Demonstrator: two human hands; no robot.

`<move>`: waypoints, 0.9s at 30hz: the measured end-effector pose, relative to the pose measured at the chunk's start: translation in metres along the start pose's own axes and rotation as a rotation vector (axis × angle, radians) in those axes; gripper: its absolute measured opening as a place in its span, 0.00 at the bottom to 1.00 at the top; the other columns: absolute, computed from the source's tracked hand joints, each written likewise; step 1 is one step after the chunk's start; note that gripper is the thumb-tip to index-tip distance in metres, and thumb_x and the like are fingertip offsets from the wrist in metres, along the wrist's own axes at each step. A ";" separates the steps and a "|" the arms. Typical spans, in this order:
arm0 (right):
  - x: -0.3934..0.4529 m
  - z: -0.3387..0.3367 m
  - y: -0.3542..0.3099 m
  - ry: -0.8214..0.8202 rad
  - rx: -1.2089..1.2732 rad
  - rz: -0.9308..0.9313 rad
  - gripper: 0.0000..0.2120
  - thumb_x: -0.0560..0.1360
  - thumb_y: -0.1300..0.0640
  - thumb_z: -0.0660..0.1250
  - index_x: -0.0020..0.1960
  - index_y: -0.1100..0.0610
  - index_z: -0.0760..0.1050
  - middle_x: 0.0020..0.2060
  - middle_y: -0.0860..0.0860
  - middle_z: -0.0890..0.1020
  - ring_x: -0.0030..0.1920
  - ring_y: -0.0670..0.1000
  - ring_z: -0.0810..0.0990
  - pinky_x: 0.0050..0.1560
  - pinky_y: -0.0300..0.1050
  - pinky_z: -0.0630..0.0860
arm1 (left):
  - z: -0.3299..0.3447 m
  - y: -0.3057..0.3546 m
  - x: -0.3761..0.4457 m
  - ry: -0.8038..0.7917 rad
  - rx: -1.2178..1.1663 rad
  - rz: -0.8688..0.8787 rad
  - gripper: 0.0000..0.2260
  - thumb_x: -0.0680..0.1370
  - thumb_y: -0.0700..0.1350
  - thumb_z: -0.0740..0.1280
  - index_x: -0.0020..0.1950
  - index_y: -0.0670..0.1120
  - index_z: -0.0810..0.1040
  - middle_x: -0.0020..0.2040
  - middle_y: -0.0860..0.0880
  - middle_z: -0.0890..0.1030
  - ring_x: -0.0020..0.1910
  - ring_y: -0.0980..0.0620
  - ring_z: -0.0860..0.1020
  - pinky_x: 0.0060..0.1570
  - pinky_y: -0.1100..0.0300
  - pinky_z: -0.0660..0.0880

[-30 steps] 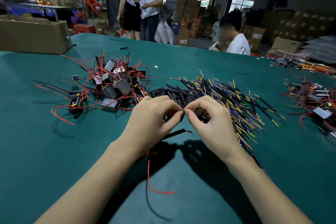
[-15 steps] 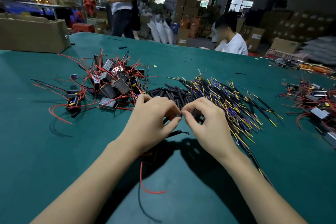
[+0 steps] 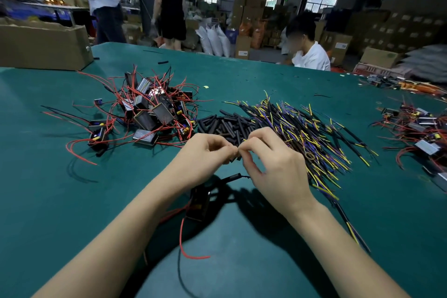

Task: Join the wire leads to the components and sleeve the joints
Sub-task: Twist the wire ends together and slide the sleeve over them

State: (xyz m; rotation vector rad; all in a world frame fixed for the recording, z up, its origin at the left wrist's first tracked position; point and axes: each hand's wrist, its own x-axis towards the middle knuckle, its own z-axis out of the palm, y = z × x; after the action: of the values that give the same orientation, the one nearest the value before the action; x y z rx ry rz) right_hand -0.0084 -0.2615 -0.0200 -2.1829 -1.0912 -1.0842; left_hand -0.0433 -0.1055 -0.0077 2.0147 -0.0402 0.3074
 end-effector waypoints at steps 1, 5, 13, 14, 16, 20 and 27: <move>-0.001 0.000 0.000 -0.039 0.072 0.093 0.03 0.75 0.59 0.68 0.42 0.55 0.77 0.42 0.47 0.77 0.36 0.46 0.75 0.29 0.47 0.74 | 0.001 -0.002 -0.001 0.019 0.111 0.077 0.07 0.76 0.45 0.68 0.41 0.45 0.82 0.32 0.57 0.80 0.34 0.60 0.76 0.44 0.63 0.72; 0.001 0.002 0.003 -0.115 0.363 0.396 0.06 0.75 0.60 0.68 0.41 0.51 0.78 0.40 0.43 0.77 0.39 0.44 0.76 0.41 0.49 0.75 | 0.005 -0.005 -0.008 0.154 0.637 0.444 0.04 0.74 0.49 0.68 0.46 0.51 0.78 0.38 0.57 0.79 0.41 0.55 0.79 0.53 0.49 0.68; 0.009 -0.001 0.006 -0.220 0.671 0.699 0.08 0.74 0.60 0.69 0.37 0.53 0.79 0.25 0.40 0.77 0.30 0.41 0.72 0.35 0.39 0.69 | 0.005 -0.004 -0.004 0.411 0.902 0.765 0.07 0.75 0.43 0.68 0.38 0.47 0.80 0.34 0.51 0.78 0.34 0.48 0.77 0.47 0.50 0.74; 0.009 -0.001 0.006 -0.223 0.674 0.705 0.08 0.74 0.60 0.69 0.37 0.52 0.79 0.24 0.39 0.76 0.29 0.39 0.71 0.35 0.36 0.68 | 0.006 -0.006 -0.003 0.423 0.907 0.779 0.07 0.76 0.43 0.68 0.37 0.47 0.80 0.33 0.51 0.78 0.33 0.48 0.77 0.48 0.50 0.74; 0.009 -0.002 0.007 -0.220 0.652 0.700 0.08 0.74 0.60 0.69 0.37 0.53 0.80 0.27 0.41 0.78 0.30 0.40 0.72 0.36 0.37 0.69 | 0.006 -0.007 -0.001 0.414 0.909 0.774 0.07 0.75 0.44 0.69 0.38 0.48 0.81 0.34 0.51 0.79 0.34 0.48 0.78 0.48 0.50 0.74; 0.005 -0.003 0.011 -0.184 0.438 0.472 0.06 0.73 0.60 0.70 0.38 0.52 0.79 0.36 0.45 0.79 0.35 0.45 0.74 0.37 0.45 0.71 | 0.010 -0.007 -0.003 0.300 0.796 0.593 0.06 0.75 0.48 0.68 0.41 0.49 0.82 0.37 0.53 0.80 0.39 0.49 0.79 0.49 0.50 0.71; 0.001 0.001 0.010 0.016 -0.212 -0.199 0.04 0.71 0.63 0.69 0.39 0.58 0.79 0.38 0.52 0.80 0.35 0.54 0.78 0.28 0.45 0.71 | -0.004 -0.004 0.003 -0.061 0.001 0.027 0.05 0.75 0.41 0.70 0.40 0.45 0.82 0.32 0.55 0.81 0.32 0.63 0.77 0.38 0.69 0.73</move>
State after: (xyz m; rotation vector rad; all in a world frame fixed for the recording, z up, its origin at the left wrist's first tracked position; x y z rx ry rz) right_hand 0.0003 -0.2663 -0.0205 -2.2577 -1.2588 -1.3570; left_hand -0.0406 -0.0996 -0.0093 2.0257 -0.1053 0.2629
